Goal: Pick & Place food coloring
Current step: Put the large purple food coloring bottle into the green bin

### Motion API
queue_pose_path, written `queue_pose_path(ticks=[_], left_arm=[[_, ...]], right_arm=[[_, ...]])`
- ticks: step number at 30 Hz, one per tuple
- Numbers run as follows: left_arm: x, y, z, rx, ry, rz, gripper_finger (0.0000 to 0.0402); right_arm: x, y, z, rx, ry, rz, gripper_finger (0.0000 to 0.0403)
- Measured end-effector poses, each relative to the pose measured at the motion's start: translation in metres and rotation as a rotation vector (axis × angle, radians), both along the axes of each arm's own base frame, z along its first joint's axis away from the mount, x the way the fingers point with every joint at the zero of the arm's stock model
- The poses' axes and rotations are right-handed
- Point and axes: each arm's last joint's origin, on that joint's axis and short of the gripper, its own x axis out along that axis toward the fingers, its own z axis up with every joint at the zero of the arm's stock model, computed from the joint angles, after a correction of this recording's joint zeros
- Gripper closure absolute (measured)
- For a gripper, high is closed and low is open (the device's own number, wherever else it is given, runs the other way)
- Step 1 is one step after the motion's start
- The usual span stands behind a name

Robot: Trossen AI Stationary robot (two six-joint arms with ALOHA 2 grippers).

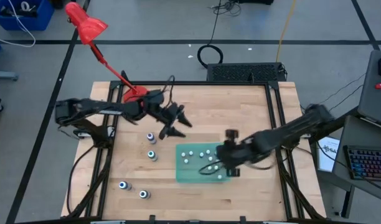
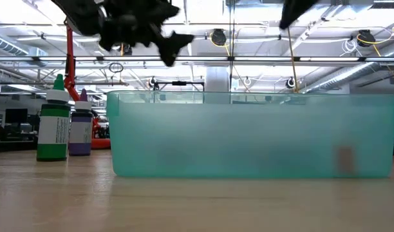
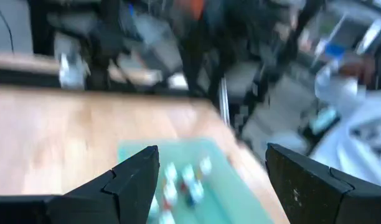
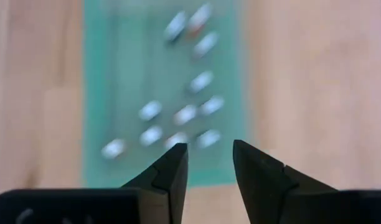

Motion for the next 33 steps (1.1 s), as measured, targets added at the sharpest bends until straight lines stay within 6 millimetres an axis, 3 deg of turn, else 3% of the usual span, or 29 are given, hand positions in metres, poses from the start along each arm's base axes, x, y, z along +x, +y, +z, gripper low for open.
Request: queue_pose_path(ticks=[3,6,12,15,21,27,33], left_arm=[[-0.017,-0.025,0.012,0.124,0.073,0.073,0.0108],[-0.042,-0.048,0.023,0.228,0.204,0.242,0.0108],[-0.077,-0.082,0.042,0.186,0.284,0.411,0.0108],[-0.090,-0.089,0.042,0.180,0.346,0.462,0.0108],[-0.108,-0.088,0.026,0.141,0.586,0.623,0.0108],[-0.119,-0.085,0.010,0.049,0.825,0.752,0.0108],[-0.120,-0.085,0.007,0.061,0.860,0.755,0.0108]], right_arm=[[-0.033,-0.010,0.014,-0.124,-0.219,-0.038,0.0287],[-0.068,-0.026,0.011,-0.171,-0.424,-0.076,0.0287],[-0.120,-0.064,-0.030,-0.119,-0.794,-0.065,0.0287],[-0.141,-0.079,-0.050,-0.076,-0.925,-0.056,0.0287],[-0.168,-0.095,-0.078,-0.032,-1.068,-0.051,0.0287],[-0.183,-0.099,-0.087,-0.073,-1.148,0.015,0.0287],[-0.191,-0.098,-0.098,-0.054,-1.195,0.141,0.0287]])
